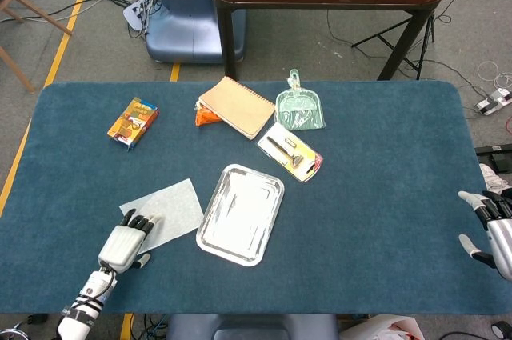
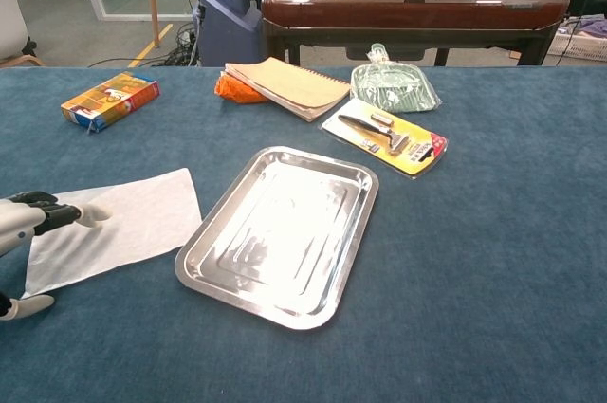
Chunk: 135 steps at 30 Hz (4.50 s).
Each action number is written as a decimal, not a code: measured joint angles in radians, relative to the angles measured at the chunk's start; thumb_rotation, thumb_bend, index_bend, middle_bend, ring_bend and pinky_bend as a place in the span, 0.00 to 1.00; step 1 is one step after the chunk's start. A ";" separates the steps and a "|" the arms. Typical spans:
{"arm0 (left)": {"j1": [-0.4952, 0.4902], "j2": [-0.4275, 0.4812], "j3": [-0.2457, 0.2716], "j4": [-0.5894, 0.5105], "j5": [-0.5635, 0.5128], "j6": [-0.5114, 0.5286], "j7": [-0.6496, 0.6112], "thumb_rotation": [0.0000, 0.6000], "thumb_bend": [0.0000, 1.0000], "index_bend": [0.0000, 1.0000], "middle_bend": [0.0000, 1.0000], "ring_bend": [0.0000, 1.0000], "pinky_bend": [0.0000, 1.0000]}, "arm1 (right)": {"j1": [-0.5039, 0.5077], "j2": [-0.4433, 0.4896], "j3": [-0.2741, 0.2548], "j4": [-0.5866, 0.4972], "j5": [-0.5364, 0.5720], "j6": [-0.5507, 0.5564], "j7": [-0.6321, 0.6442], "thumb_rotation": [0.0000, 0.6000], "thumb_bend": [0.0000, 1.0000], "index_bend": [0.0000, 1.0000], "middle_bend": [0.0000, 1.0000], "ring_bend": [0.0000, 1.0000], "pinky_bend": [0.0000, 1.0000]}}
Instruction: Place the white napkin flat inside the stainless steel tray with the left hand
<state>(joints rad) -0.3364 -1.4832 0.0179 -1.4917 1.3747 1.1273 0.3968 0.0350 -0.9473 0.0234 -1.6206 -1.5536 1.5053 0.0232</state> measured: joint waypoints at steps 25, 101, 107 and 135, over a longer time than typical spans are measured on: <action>-0.008 -0.031 -0.021 0.080 0.011 0.035 -0.065 1.00 0.24 0.26 0.15 0.16 0.03 | -0.009 0.002 0.002 -0.001 0.001 0.010 0.005 1.00 0.28 0.21 0.25 0.14 0.22; -0.261 -0.153 -0.214 -0.187 -0.065 0.062 0.043 1.00 0.42 0.62 0.28 0.21 0.03 | -0.035 -0.012 0.002 0.042 0.010 0.031 0.057 1.00 0.27 0.21 0.25 0.14 0.22; -0.277 -0.203 -0.190 -0.173 -0.093 0.057 0.139 1.00 0.42 0.61 0.28 0.21 0.03 | -0.040 -0.014 0.000 0.050 0.014 0.032 0.064 1.00 0.27 0.21 0.25 0.14 0.22; -0.290 -0.228 -0.097 -0.190 -0.138 -0.015 0.205 1.00 0.40 0.27 0.23 0.18 0.03 | -0.043 -0.026 -0.002 0.070 0.015 0.026 0.082 1.00 0.27 0.21 0.25 0.14 0.22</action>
<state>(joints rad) -0.6267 -1.7117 -0.0786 -1.6818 1.2366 1.1119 0.6018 -0.0083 -0.9737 0.0218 -1.5511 -1.5386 1.5316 0.1055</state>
